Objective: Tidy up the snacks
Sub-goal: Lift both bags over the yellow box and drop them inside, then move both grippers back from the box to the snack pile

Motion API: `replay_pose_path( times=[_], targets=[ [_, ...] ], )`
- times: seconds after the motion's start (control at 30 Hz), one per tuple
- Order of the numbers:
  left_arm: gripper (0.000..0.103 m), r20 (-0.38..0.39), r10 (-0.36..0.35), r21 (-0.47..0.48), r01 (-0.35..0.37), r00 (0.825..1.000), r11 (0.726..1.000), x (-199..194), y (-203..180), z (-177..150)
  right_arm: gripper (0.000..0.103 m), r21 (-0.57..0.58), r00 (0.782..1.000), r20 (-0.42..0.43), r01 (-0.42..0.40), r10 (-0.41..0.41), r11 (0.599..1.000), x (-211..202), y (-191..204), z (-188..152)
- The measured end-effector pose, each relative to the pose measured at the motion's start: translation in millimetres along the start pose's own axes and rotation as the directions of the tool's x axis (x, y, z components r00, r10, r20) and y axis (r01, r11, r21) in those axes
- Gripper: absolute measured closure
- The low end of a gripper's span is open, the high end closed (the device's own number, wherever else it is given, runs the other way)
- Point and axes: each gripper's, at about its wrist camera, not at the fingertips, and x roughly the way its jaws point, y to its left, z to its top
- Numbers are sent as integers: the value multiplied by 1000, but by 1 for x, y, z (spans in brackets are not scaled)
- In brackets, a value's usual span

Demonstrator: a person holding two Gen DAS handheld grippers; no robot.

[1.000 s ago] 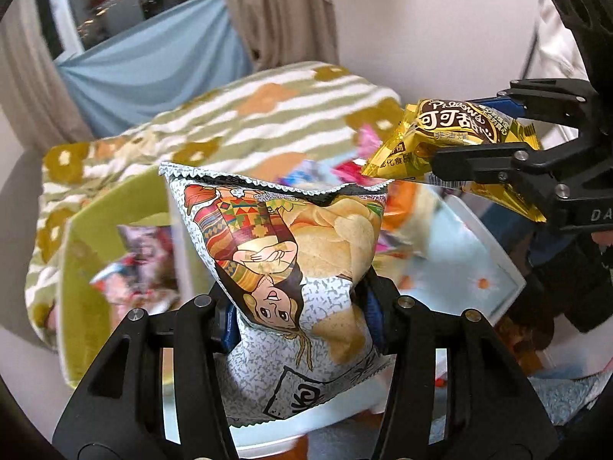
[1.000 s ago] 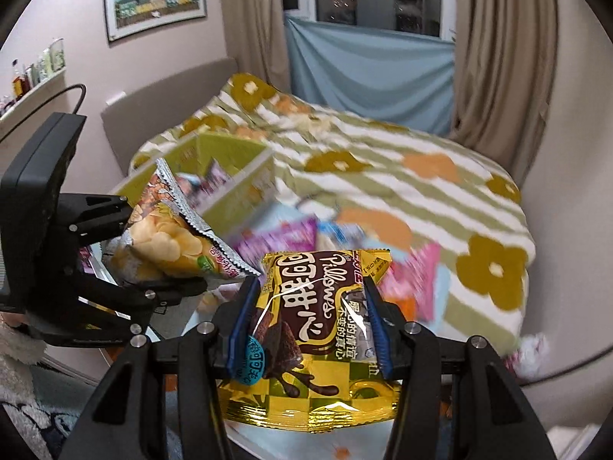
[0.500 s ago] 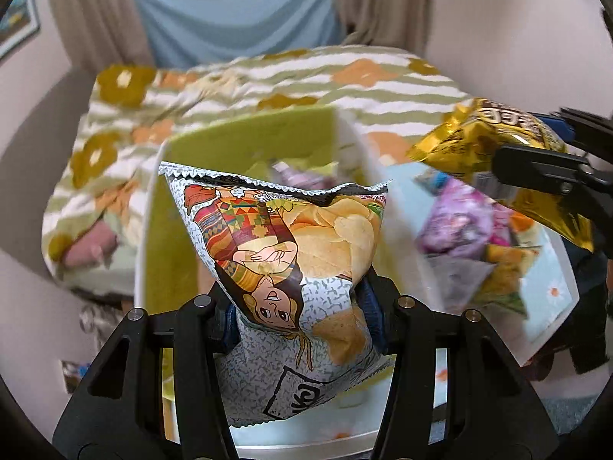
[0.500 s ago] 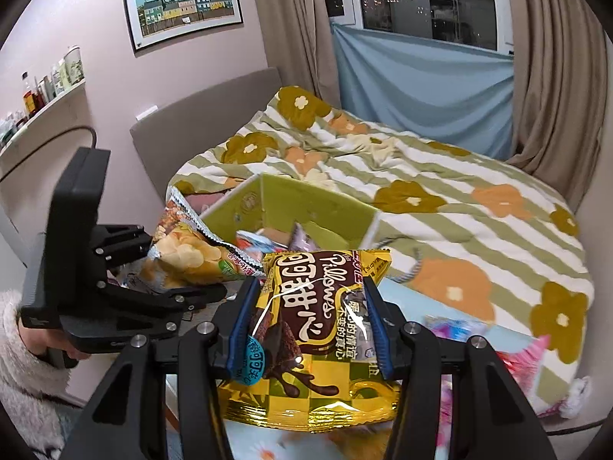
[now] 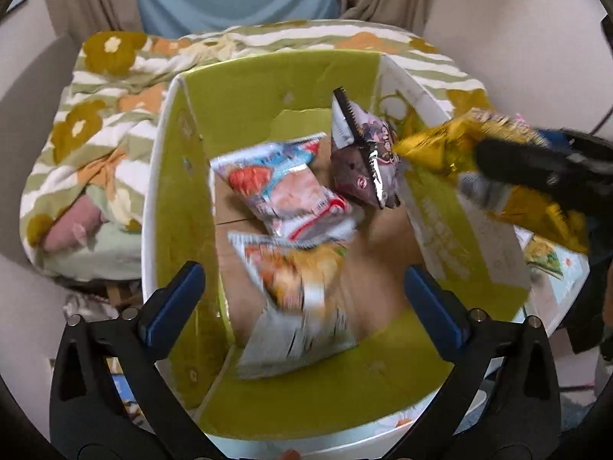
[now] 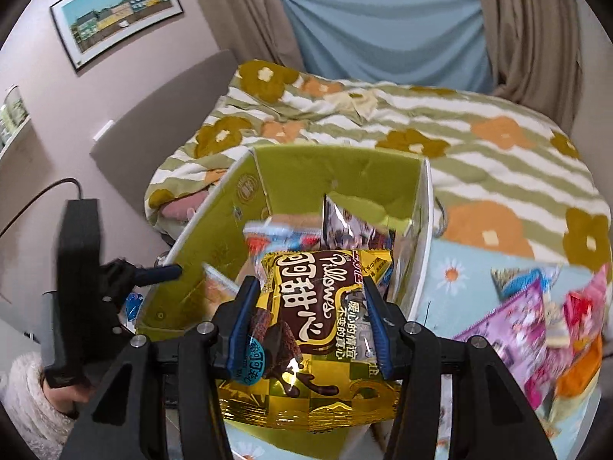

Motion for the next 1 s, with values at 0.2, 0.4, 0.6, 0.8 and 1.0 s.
replay_pose_path(
  times=[0.2,0.4,0.6,0.8,1.0],
  targets=[
    [0,11,14,-27,-13,1000,1000,-10,2,-10,55,31,998,-39,47,-45,998,10,4,-10],
    [0,6,41,-114,-40,999,993,-22,12,-21,54,46,998,-57,23,-20,999,23,12,-9],
    [0,22,77,-147,-73,997,987,-32,17,-30,53,50,997,-74,6,-3,999,37,16,-12],
    [0,30,85,-152,-80,996,985,-34,16,-31,33,85,999,-46,-2,6,996,36,11,-12],
    [0,18,77,-163,-73,997,984,-33,15,-33,1,123,1000,14,-24,22,992,22,1,-13]
  ],
)
